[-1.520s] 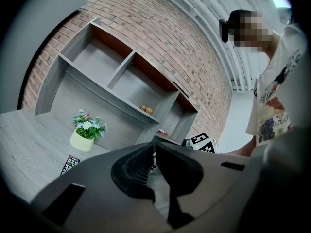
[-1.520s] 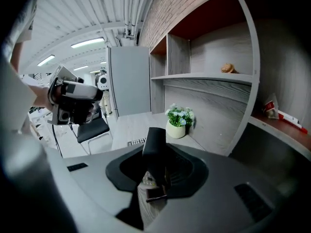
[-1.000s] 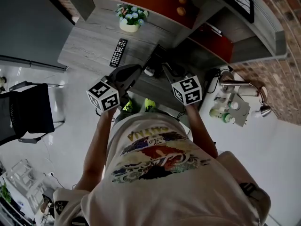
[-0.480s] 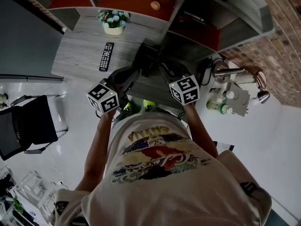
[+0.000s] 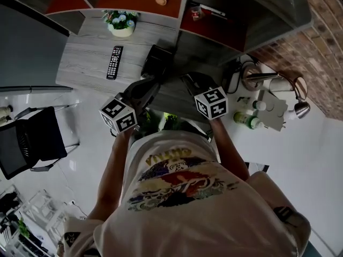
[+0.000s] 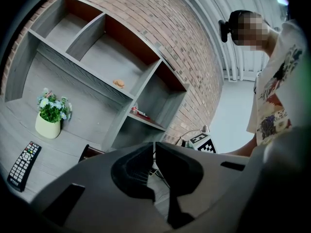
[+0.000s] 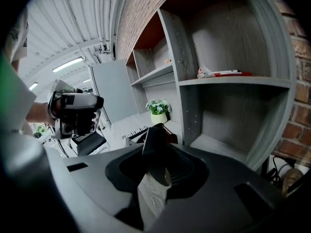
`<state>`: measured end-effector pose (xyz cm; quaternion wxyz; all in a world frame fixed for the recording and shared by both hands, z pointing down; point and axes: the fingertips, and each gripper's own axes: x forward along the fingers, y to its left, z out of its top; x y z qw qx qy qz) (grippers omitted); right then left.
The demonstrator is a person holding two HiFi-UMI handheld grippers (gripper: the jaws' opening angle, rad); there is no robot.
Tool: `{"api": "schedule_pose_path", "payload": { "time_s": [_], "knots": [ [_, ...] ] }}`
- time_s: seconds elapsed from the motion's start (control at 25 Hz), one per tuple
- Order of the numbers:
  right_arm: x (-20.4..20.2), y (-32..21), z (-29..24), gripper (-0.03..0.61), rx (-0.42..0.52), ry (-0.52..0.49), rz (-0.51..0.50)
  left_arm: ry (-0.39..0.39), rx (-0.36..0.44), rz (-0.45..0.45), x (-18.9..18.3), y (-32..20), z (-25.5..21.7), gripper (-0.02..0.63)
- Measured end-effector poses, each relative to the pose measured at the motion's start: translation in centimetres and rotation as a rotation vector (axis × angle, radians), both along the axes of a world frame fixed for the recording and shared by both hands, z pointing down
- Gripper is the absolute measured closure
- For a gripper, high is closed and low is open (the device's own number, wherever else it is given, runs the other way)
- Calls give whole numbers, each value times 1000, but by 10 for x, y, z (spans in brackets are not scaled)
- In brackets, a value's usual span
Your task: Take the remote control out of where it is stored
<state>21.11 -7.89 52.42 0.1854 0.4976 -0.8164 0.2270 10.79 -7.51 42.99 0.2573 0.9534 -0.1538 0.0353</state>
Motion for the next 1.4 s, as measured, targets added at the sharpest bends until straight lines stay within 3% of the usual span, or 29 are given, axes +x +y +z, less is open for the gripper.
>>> {"api": "schedule_pose_path", "payload": {
  "time_s": [0.44,1.08,1.4],
  "knots": [
    [27,-10,37,483,-35,-41,14,-8,-34,-47,16,5,20,607],
    [80,-29,68,482,-1,-179,212,-40,-100,-79,16,23,44,607],
    [106,-41,86,479,-89,-359,310,-45,-118,-76,19,22,46,607]
  ]
}}
